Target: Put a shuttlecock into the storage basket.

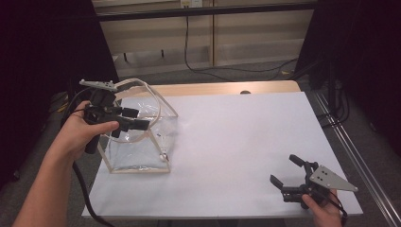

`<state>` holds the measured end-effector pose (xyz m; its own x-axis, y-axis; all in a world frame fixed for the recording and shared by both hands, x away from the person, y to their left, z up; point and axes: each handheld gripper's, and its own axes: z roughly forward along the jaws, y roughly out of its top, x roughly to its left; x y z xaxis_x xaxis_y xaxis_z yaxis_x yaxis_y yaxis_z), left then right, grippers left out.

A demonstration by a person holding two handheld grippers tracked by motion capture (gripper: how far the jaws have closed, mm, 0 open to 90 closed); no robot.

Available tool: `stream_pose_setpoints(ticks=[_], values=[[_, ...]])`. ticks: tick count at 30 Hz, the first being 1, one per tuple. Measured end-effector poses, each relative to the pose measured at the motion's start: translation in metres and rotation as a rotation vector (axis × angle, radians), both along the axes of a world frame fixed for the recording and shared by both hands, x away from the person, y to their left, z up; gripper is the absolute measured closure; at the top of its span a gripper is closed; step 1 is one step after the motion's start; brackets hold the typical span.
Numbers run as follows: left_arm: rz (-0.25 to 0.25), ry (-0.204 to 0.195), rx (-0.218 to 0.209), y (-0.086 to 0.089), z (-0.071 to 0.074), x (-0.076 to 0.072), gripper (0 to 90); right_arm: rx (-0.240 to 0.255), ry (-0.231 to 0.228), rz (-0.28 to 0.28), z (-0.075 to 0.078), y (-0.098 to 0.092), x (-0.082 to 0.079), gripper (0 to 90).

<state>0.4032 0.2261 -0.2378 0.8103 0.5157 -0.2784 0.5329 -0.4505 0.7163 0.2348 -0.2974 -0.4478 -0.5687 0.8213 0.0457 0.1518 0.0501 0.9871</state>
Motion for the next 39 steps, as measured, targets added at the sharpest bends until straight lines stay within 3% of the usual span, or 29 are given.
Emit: stream_pose_setpoints(ticks=[16, 20, 24, 39], values=[[-0.052, -0.001, -0.050, -0.002, -0.007, -0.015, 19.4, -0.003, 0.000, 0.004, 0.000, 0.001, 0.001, 1.7], [-0.054, 0.002, -0.035, -0.004, -0.014, -0.017, 18.6, 0.001, 0.001, 0.005, 0.000, 0.002, 0.001, 1.7], [-0.049, 0.000, -0.050, -0.003, -0.018, -0.019, 18.2, -0.006, -0.002, 0.007, 0.000, 0.002, 0.001, 1.7], [-0.051, -0.016, -0.048, 0.003, -0.024, -0.031, 16.8, -0.004, 0.000, 0.004, 0.000, 0.002, 0.001, 1.7]])
